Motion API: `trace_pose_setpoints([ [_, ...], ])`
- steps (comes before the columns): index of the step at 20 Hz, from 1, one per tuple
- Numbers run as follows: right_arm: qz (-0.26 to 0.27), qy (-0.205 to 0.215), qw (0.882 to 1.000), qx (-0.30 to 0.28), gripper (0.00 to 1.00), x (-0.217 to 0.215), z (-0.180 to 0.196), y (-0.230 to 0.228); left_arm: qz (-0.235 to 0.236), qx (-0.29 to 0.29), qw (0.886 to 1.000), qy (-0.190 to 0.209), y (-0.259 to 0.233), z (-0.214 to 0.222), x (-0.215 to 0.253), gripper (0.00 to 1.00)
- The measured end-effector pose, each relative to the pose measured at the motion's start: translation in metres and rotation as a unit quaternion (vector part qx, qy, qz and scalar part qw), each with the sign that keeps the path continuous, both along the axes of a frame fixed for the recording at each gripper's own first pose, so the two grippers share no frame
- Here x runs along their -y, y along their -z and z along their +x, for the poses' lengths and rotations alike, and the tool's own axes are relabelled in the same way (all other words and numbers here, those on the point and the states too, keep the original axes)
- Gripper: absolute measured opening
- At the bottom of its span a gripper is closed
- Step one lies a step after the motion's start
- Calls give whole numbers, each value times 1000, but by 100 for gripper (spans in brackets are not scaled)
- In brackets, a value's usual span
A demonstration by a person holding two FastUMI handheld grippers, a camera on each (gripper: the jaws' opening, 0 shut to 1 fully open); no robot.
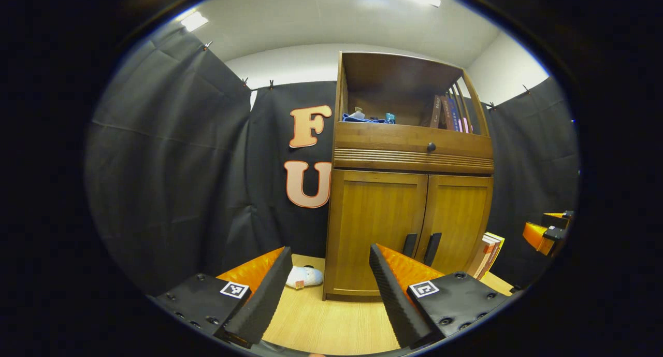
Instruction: Open the right door of the double-door shoe cabinet with the right hand, and open the left door with the left hand.
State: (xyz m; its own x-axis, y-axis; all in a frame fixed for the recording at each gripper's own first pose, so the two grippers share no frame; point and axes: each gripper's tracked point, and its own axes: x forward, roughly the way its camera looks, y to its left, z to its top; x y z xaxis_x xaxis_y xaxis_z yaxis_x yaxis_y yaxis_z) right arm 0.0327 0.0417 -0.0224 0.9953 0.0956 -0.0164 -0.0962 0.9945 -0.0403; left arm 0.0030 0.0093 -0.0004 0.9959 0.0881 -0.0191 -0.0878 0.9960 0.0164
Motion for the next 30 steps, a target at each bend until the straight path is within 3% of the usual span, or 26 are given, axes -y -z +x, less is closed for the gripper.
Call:
trace_pose_setpoints([
  [2,3,-10,1000,-2,93,-12,6,9,-1,-1,1000,-5,0,-6,-8,93],
  [4,5,-19,1000,-3,98,-24,17,19,5,0,1000,-11,-1,-6,-13,93],
  [6,6,-28,999,-15,93,-37,29,36,11,0,1000,-23,0,-8,-22,93],
  [9,15,-44,999,-29,94,-66,51,57,12,-1,999,-32,-1,-7,-31,93],
  [10,10,-46,998,-30,98,-72,60,64,14,-2,999,-35,0,-5,-34,93],
  [16,1,-65,997,-47,94,-112,112,100,16,-11,998,-61,11,5,-56,93],
  [17,6,-71,996,-51,98,-118,121,107,16,-12,998,-64,12,6,-60,93],
  [18,8,-71,996,-57,93,-122,128,113,17,-13,997,-68,13,9,-65,93],
  [22,23,-65,995,-73,96,-136,165,135,19,-16,996,-82,16,15,-81,96],
  [23,21,-61,995,-75,92,-136,175,141,19,-18,996,-86,17,16,-84,93],
  [24,20,-57,995,-79,96,-136,184,147,21,-19,996,-89,18,18,-88,93],
  [25,22,-55,995,-84,89,-137,193,153,23,-21,995,-91,19,19,-91,93],
  [26,28,-55,994,-90,93,-141,203,159,26,-22,995,-94,20,21,-94,96],
  [27,35,-54,993,-96,84,-143,211,165,28,-24,995,-96,22,22,-96,93],
  [30,48,-53,992,-105,76,-147,230,175,33,-26,994,-99,24,24,-104,96],
])
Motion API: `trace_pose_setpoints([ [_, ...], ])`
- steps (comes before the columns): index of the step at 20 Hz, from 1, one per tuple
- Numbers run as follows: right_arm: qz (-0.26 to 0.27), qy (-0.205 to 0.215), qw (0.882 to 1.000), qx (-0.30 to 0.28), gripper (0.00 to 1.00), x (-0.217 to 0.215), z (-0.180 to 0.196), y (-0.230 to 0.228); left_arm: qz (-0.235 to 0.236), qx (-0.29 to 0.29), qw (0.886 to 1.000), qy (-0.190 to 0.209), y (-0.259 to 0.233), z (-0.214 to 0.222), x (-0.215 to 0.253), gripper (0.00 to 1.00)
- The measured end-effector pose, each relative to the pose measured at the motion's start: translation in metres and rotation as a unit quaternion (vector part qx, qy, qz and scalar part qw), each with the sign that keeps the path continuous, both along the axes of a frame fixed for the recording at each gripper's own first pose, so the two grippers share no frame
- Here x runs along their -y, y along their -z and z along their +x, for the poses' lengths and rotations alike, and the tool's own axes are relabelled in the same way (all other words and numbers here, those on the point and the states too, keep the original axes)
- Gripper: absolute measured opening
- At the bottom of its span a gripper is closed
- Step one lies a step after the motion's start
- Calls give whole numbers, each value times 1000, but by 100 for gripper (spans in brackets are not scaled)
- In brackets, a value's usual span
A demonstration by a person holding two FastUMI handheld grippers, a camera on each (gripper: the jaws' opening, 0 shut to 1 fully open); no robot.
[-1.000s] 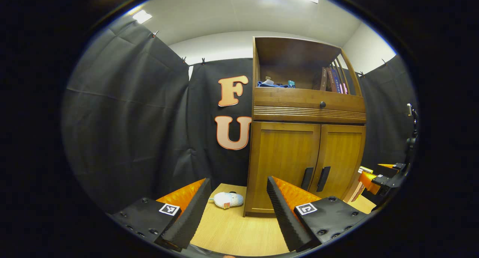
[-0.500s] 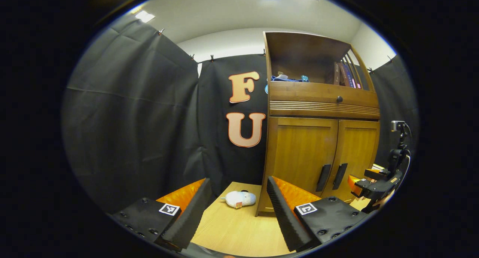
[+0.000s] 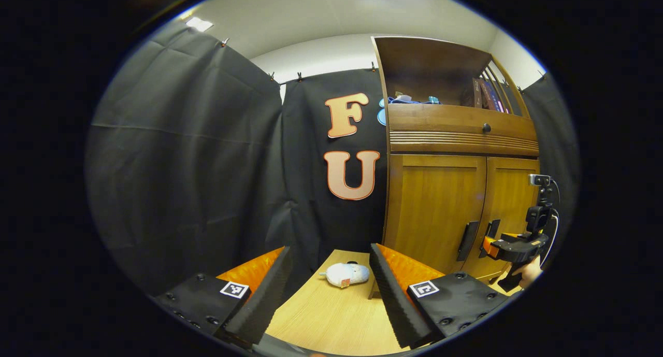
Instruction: Open the right door of the double-door shoe cabinet with the right hand, and open the left door with the left hand.
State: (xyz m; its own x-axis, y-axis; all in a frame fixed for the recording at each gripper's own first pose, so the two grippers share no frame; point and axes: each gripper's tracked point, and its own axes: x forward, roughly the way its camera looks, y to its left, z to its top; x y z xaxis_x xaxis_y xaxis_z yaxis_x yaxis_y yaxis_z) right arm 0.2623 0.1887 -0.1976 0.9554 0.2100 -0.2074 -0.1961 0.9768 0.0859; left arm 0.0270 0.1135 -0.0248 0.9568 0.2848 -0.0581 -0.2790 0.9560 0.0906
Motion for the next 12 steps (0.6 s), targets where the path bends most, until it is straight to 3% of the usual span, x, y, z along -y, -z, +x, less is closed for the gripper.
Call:
trace_pose_setpoints([
  [2,5,2,1000,-1,70,-2,11,3,4,-1,1000,-4,1,1,-5,93],
  [6,14,2,1000,-9,59,-7,23,9,4,-8,1000,-12,4,2,-13,96],
  [7,13,3,1000,-11,62,-7,24,11,5,-9,1000,-13,4,1,-14,96],
  [10,19,2,1000,-12,38,-10,24,11,4,-11,1000,-17,8,-2,-16,93],
  [11,18,3,1000,-12,36,-10,22,11,2,-11,1000,-18,7,-5,-17,96],
  [12,19,4,1000,-13,34,-9,20,12,0,-11,1000,-19,7,-8,-17,93],
])
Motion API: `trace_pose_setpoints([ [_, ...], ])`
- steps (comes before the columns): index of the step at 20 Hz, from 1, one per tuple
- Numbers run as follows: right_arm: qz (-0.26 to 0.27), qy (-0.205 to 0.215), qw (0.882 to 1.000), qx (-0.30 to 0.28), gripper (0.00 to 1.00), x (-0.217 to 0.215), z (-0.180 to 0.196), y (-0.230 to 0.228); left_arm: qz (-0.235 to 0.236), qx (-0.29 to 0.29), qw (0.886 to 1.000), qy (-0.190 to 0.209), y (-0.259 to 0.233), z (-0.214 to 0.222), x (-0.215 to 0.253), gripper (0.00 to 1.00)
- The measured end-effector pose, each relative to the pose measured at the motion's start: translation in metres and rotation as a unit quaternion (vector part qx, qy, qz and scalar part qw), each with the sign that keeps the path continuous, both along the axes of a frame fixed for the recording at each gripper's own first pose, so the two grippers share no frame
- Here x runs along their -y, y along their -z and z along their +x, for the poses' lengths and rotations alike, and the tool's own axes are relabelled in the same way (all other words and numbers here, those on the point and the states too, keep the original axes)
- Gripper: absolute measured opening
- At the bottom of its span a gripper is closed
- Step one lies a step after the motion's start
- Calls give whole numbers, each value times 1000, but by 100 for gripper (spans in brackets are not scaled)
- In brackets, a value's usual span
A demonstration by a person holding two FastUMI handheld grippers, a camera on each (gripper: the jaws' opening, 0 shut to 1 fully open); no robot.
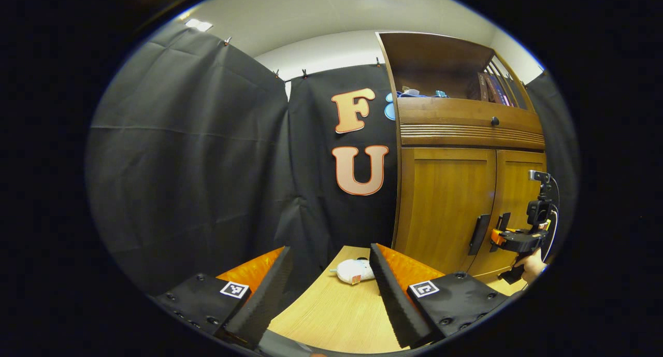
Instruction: Open the right door of the double-door shoe cabinet with the right hand, and open the left door with the left hand.
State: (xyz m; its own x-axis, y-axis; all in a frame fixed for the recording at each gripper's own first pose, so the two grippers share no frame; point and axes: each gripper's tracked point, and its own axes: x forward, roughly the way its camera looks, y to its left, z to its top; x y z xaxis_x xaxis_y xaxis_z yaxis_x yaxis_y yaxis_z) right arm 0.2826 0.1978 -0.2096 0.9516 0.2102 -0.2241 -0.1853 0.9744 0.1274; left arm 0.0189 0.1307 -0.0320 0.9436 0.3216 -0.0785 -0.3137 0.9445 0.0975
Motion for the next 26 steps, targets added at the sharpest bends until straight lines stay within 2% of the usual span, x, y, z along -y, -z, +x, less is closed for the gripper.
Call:
trace_pose_setpoints([
  [7,0,-9,1000,8,28,18,-44,-3,-5,3,1000,1,-2,-21,2,96],
  [8,1,-10,1000,9,34,23,-53,-4,-4,4,1000,1,-3,-24,2,96],
  [9,2,-11,1000,9,34,27,-62,-5,-5,5,1000,3,-3,-27,4,96],
  [10,3,-12,1000,9,28,32,-69,-6,-6,6,1000,4,-3,-30,4,93],
  [11,2,-13,1000,9,28,37,-75,-7,-6,6,1000,5,-2,-33,4,93],
  [12,1,-14,1000,8,22,42,-83,-7,-6,7,1000,7,-2,-37,5,93],
  [13,0,-13,1000,9,25,47,-88,-7,-7,8,1000,7,-3,-40,6,93],
  [20,-6,6,1000,4,23,71,-112,-9,-5,13,1000,11,-9,-54,10,93],
  [26,-16,41,999,-8,23,91,-124,-5,-6,17,1000,17,-12,-53,15,93],
])
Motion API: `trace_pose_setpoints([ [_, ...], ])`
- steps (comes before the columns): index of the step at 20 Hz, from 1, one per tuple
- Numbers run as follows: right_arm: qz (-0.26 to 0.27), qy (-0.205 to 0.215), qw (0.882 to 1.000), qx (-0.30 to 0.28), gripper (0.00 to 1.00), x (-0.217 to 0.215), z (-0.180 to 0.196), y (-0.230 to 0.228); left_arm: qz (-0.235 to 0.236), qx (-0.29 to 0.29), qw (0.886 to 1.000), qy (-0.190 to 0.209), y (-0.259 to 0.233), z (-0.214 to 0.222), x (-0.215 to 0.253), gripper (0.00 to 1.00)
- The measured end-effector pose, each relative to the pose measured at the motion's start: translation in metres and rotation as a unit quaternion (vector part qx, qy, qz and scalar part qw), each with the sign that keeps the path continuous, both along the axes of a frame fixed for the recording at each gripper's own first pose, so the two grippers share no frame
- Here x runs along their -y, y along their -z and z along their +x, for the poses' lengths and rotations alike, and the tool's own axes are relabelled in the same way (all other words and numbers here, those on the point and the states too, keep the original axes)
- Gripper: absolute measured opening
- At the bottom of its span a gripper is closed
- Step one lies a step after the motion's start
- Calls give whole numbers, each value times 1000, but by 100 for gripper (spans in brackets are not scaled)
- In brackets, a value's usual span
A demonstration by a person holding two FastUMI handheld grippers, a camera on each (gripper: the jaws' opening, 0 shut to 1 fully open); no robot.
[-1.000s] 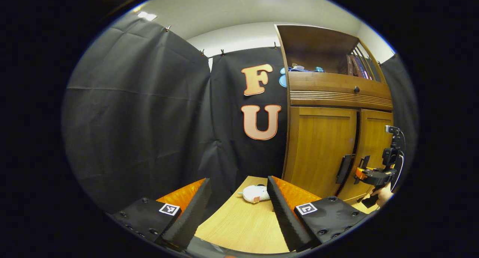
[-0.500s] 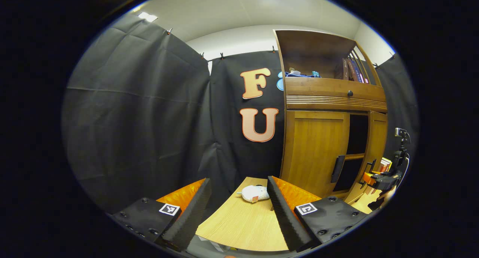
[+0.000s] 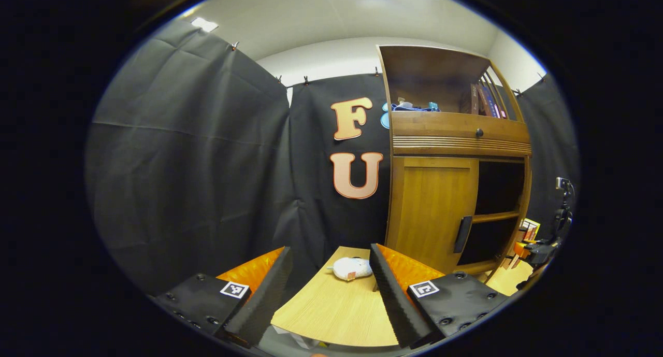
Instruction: Open the right door of the double-door shoe cabinet with the right hand, and open the left door with the left hand.
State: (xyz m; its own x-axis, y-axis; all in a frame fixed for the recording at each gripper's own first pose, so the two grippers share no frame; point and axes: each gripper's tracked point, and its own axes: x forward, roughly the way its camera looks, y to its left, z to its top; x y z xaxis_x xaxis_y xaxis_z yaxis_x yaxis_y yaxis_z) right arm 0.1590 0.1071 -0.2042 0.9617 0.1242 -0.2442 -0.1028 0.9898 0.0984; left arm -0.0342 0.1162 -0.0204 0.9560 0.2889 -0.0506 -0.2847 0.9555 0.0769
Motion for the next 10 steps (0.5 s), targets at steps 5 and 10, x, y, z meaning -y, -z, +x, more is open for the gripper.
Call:
trace_pose_setpoints([
  [5,-12,28,1000,-6,17,20,-7,-1,-1,-3,1000,16,0,15,16,93],
  [10,-24,40,999,-8,8,42,-16,-3,-6,-7,999,44,4,32,51,93],
])
